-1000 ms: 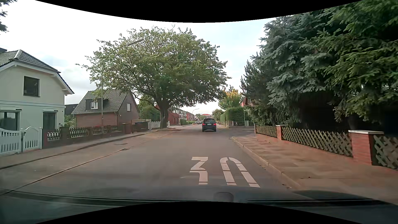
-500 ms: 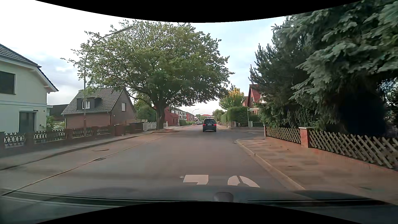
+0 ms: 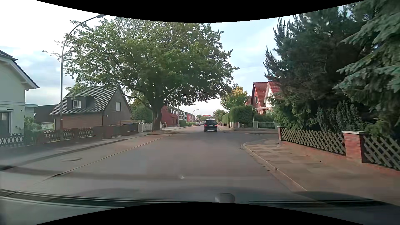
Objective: Follow the waypoints while adhering to traffic rules and regulations
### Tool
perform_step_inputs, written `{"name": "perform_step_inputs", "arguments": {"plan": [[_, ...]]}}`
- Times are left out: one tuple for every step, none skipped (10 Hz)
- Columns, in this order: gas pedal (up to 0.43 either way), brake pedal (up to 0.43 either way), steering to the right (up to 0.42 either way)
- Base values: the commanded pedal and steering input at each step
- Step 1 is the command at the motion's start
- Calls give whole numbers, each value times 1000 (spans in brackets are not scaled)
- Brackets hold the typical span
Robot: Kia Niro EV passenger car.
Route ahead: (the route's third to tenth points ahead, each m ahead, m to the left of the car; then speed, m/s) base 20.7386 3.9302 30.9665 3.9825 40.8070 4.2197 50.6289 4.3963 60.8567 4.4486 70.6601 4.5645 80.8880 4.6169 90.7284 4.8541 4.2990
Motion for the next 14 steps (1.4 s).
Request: {"name": "perform_step_inputs", "arguments": {"plan": [[87, 0, -2], [87, 0, -2], [87, 0, -3], [87, 0, -4], [87, 0, -5], [79, 0, -5], [67, 0, -5], [59, 0, -5], [20, 0, -5], [20, 0, -4], [20, 0, -4], [20, 0, -3], [20, 0, -2], [0, 0, -1]]}}
